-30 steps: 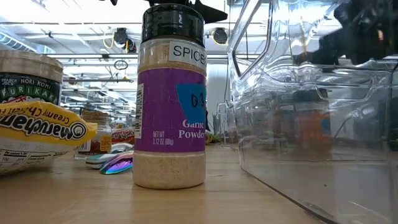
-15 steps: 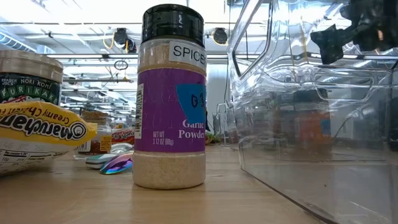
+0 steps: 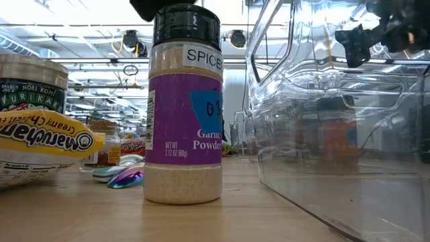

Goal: Pick & Place Food Item
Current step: Put the purple seasoning bottle into the middle transparent bin

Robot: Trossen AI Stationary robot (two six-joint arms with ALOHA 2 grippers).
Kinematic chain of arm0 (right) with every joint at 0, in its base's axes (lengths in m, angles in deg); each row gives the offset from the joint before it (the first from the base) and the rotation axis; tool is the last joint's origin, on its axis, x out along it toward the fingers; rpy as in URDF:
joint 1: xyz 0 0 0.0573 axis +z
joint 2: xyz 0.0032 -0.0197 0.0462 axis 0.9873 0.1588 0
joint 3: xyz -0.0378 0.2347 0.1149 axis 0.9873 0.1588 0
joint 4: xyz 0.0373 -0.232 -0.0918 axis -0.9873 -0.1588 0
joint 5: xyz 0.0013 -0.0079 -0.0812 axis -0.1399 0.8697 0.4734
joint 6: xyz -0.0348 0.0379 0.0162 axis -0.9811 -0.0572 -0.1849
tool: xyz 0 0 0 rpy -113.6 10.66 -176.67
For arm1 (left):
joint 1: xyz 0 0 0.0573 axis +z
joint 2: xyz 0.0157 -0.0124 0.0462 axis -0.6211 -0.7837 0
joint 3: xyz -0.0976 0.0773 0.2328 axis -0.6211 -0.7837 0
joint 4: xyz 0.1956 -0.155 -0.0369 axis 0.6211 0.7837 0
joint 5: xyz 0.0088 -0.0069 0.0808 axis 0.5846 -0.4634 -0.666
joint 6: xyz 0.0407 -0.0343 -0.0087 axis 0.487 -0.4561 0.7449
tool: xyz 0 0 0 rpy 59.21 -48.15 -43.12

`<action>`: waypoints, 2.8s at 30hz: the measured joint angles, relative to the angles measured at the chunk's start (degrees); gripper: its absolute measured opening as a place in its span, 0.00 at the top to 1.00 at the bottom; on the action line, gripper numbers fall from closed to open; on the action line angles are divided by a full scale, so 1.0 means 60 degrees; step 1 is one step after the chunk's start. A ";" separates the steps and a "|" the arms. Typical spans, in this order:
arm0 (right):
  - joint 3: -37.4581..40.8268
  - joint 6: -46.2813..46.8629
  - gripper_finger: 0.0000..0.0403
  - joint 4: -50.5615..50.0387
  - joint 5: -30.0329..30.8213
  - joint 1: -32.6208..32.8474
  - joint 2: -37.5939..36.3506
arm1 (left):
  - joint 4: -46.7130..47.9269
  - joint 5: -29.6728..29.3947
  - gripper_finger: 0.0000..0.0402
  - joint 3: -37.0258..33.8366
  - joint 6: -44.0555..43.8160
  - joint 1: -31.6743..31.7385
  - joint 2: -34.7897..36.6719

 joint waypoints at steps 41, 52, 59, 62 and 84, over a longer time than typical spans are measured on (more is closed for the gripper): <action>0.0007 0.0073 0.27 -0.0175 0.0007 0.0000 0.0015 | -0.0928 0.0856 0.51 0.0004 0.1793 0.0047 -0.2247; 0.0007 0.0076 0.27 -0.0150 0.0018 0.0000 0.0042 | 0.0210 -0.0106 0.50 -0.0007 0.1562 0.0298 -0.0795; 0.0007 0.0285 0.27 0.0956 0.1314 -0.0007 0.0818 | 0.0036 -0.1772 0.49 0.0004 0.1328 0.0289 0.0002; -0.0073 0.0229 0.27 0.1827 0.1269 -0.0004 0.1662 | -0.0040 -0.2417 0.49 0.0004 0.1373 0.0489 0.0116; -0.3277 -0.1047 0.27 0.1938 0.1260 -0.0004 0.6290 | 0.2321 -0.2209 0.49 0.2688 0.2051 0.0954 0.0132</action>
